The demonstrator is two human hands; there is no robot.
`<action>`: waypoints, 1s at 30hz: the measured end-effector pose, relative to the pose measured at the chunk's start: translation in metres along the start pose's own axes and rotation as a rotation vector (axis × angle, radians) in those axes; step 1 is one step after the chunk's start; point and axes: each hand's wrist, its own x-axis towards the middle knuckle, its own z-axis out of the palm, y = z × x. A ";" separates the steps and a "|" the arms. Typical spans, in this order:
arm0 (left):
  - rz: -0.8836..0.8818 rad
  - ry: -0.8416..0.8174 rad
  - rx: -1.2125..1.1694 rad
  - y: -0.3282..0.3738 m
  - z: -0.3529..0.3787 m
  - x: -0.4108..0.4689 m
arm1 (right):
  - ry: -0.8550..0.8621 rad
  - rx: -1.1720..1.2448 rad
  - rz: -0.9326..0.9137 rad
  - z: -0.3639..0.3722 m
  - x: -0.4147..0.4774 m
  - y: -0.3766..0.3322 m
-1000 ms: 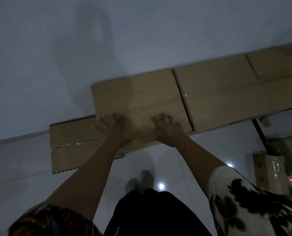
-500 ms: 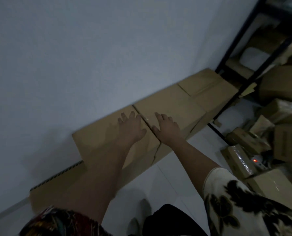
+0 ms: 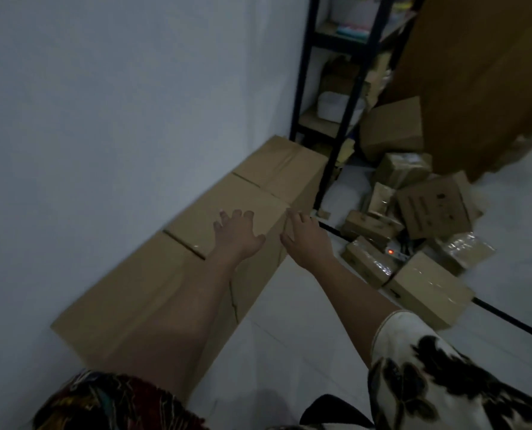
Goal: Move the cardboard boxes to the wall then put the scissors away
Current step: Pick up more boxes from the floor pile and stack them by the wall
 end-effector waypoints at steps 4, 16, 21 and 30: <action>0.085 -0.049 -0.017 0.069 0.010 0.014 | 0.045 -0.019 0.129 -0.023 -0.007 0.063; 0.386 -0.068 -0.098 0.309 0.037 0.060 | 0.191 -0.019 0.367 -0.099 -0.024 0.249; 0.462 -0.091 -0.044 0.391 0.060 0.062 | 0.220 -0.019 0.486 -0.119 -0.050 0.328; 0.600 -0.143 -0.036 0.492 0.086 0.062 | 0.271 -0.010 0.634 -0.144 -0.081 0.427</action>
